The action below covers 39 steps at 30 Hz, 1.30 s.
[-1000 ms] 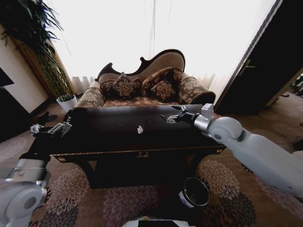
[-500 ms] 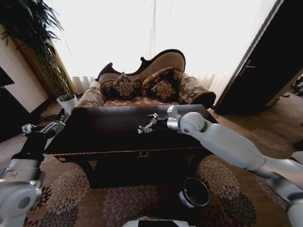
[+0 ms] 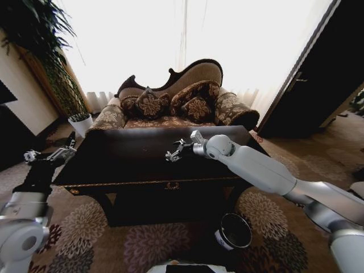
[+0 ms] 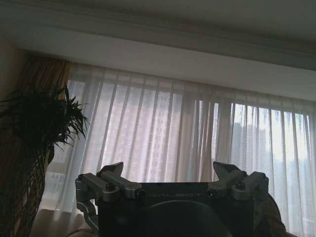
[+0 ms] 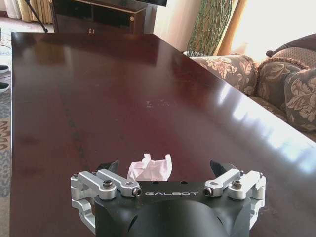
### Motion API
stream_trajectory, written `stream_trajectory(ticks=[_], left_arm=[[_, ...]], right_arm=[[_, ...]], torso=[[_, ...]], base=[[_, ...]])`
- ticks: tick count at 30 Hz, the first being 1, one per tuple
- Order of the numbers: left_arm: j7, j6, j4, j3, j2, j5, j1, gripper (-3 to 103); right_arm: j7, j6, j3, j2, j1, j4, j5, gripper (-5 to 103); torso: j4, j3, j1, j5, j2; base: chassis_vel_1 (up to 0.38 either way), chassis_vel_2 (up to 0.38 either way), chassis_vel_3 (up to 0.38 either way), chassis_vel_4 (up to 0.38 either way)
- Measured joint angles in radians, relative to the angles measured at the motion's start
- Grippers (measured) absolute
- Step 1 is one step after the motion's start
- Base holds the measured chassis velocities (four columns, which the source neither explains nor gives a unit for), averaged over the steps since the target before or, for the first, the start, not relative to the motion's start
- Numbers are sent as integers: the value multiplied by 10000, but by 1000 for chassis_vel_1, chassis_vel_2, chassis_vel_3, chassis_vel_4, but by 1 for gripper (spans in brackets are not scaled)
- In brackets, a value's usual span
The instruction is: Move to the front of the table and place the trash on the table into the trash bin.
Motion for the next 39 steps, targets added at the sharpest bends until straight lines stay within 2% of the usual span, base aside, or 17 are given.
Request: stream_trajectory(ticks=[9,19,22,25,28,31,34,35,37,38,39], left_arm=[[2,-3,114,255,4,78,-150,100],[2,-3,175,283,7,116,-163,100],[2,-1,194,284,9,116,-173,100],[3,2,202,298,10,118,-189,100],[2,10,223,336,12,131,-219,100],[2,15,228,363,13,134,-233,100],[2,20,241,382,21,141,-238,100],[2,20,241,382,21,141,-238,100],[2,21,250,376,36,143,-240,100],[2,21,250,376,36,143,-240,100],[2,22,252,364,41,143,-240,100]], right_arm=[[-61,161,126,-127,-229,196,-35,100],[-287,341,172,84,-372,-161,-380,101],[-355,370,176,102,-378,-201,-419,91],[-396,383,193,89,-378,-205,-423,86],[-504,420,221,48,-377,-223,-459,70],[-561,446,238,31,-382,-241,-484,65],[-605,462,277,29,-423,-241,-489,48],[-605,462,277,29,-423,-241,-489,48],[-624,468,296,29,-449,-229,-490,37],[-624,468,296,29,-449,-229,-490,37],[-633,482,298,28,-461,-221,-490,32]], torso=[[-1,0,0,0,0],[-1,0,0,0,0],[0,0,0,0,0],[0,0,0,0,0],[0,0,0,0,0],[-1,0,0,0,0],[-1,0,0,0,0],[-1,0,0,0,0],[-1,0,0,0,0],[-1,0,0,0,0],[-1,0,0,0,0]], base=[[0,0,0,0],[0,0,0,0],[0,0,0,0],[0,0,0,0],[0,0,0,0],[0,0,0,0],[0,0,0,0],[0,0,0,0],[0,0,0,0],[0,0,0,0],[0,0,0,0]])
